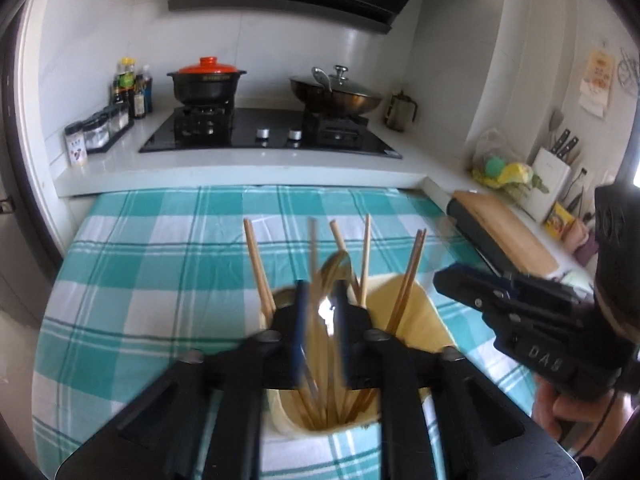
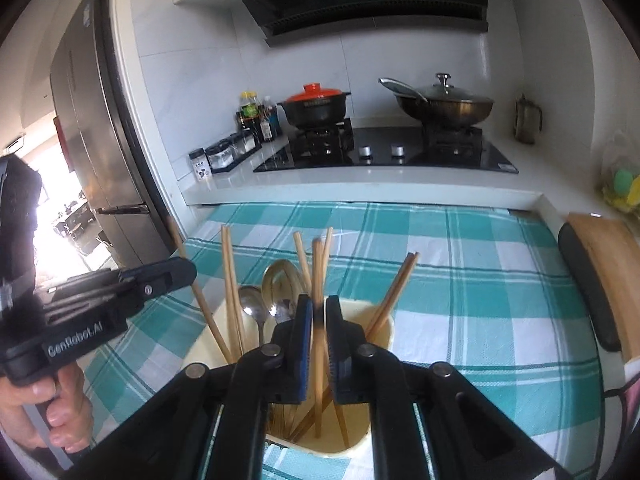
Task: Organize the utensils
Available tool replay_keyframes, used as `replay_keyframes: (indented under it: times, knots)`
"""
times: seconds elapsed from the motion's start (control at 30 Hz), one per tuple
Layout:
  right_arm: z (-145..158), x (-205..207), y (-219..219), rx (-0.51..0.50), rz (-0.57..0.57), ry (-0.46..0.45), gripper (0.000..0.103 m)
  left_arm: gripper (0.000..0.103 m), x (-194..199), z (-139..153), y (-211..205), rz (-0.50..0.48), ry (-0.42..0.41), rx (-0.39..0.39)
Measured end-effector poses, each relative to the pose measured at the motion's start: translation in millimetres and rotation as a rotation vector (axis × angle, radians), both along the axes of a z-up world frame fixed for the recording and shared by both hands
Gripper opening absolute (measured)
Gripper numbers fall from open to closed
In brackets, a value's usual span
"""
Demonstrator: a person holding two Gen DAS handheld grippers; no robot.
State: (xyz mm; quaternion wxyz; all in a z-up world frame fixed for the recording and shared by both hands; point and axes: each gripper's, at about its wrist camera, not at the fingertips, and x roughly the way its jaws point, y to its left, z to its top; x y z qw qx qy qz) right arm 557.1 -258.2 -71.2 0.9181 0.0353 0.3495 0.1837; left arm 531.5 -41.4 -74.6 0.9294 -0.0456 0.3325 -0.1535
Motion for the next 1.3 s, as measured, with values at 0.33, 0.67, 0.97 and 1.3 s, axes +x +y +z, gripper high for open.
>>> replay_keyframes:
  times: [0.33,0.67,0.97,1.3]
  knots:
    - [60,-95,-18,-0.034,-0.025,-0.217,0.098,0.103,-128,31,11,0.121,-0.289,0.181]
    - [35,-202,-17,-0.076,-0.114,-0.211,0.103,0.103,-209,9,8,0.197,-0.228,0.143]
    - [38,-260,-13,-0.093,-0.148,-0.227,0.103,0.103,-248,14,5,0.22,-0.216,0.153]
    - [50,-288,-13,-0.083,-0.181,-0.231,0.103,0.103,-271,25,8,0.235,-0.219,0.148]
